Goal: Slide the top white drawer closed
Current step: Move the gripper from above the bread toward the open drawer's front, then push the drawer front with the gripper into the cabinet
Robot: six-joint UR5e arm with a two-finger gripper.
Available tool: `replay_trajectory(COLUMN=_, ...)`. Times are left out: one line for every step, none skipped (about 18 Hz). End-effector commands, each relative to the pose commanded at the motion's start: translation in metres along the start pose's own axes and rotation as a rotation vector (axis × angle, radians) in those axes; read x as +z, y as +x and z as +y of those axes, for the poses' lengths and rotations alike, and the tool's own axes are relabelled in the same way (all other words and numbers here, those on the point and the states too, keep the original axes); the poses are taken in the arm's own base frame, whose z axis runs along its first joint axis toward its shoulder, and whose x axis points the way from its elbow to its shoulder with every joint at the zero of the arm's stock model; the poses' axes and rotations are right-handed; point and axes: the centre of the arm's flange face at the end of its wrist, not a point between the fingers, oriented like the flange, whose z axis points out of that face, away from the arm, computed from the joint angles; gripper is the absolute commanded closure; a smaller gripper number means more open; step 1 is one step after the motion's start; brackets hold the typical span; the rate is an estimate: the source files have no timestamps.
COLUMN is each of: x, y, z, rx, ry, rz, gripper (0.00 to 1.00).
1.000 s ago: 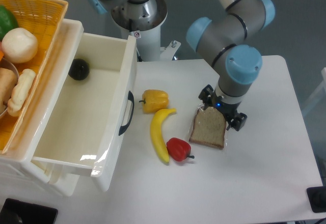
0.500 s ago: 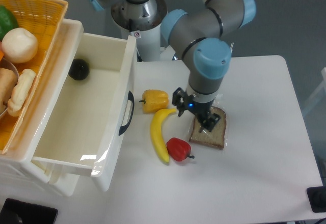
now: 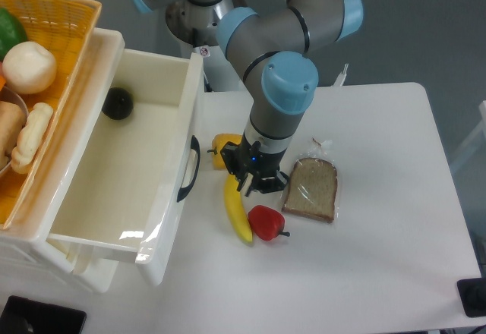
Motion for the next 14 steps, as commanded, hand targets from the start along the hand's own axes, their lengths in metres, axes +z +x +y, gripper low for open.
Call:
replay_trajectory(x=-0.002, y=-0.001, z=0.002, rx=-0.017, ry=0.021, rz=0.030, gripper=1.00)
replay_trajectory(x=-0.004, y=-0.003, z=0.003, rx=-0.032, ry=0.040, rz=0.049, gripper=1.00)
replay_trajectory(x=-0.005, y=-0.003, z=0.005, rx=-0.041, ry=0.047, rz=0.062, gripper=1.00)
replay_trajectory(x=-0.007, y=-0.002, z=0.006, rx=-0.047, ry=0.048, rz=0.072, gripper=1.00)
replay_trajectory(x=-0.011, y=-0.001, z=0.008, rx=-0.055, ry=0.054, rz=0.079, gripper=1.00)
replay_trajectory(x=-0.013, y=0.000, z=0.009, rx=-0.064, ry=0.064, rz=0.092, gripper=1.00)
replay_trajectory(x=-0.014, y=-0.002, z=0.010, rx=-0.072, ry=0.076, rz=0.103, gripper=1.00)
replay_trajectory(x=-0.017, y=-0.004, z=0.012, rx=-0.079, ry=0.090, rz=0.107, gripper=1.00)
replay_trajectory(x=-0.019, y=-0.003, z=0.012, rx=-0.082, ry=0.103, rz=0.113, gripper=1.00)
replay_trajectory(x=-0.020, y=-0.003, z=0.012, rx=-0.084, ry=0.109, rz=0.115, gripper=1.00)
replay_trajectory(x=-0.021, y=-0.002, z=0.012, rx=-0.085, ry=0.110, rz=0.119, gripper=1.00)
replay_trajectory(x=-0.020, y=-0.002, z=0.012, rx=-0.087, ry=0.109, rz=0.121, gripper=1.00)
replay_trajectory(x=-0.019, y=-0.001, z=0.012, rx=-0.088, ry=0.106, rz=0.125, gripper=1.00)
replay_trajectory(x=-0.019, y=0.000, z=0.011, rx=-0.087, ry=0.106, rz=0.128, gripper=1.00)
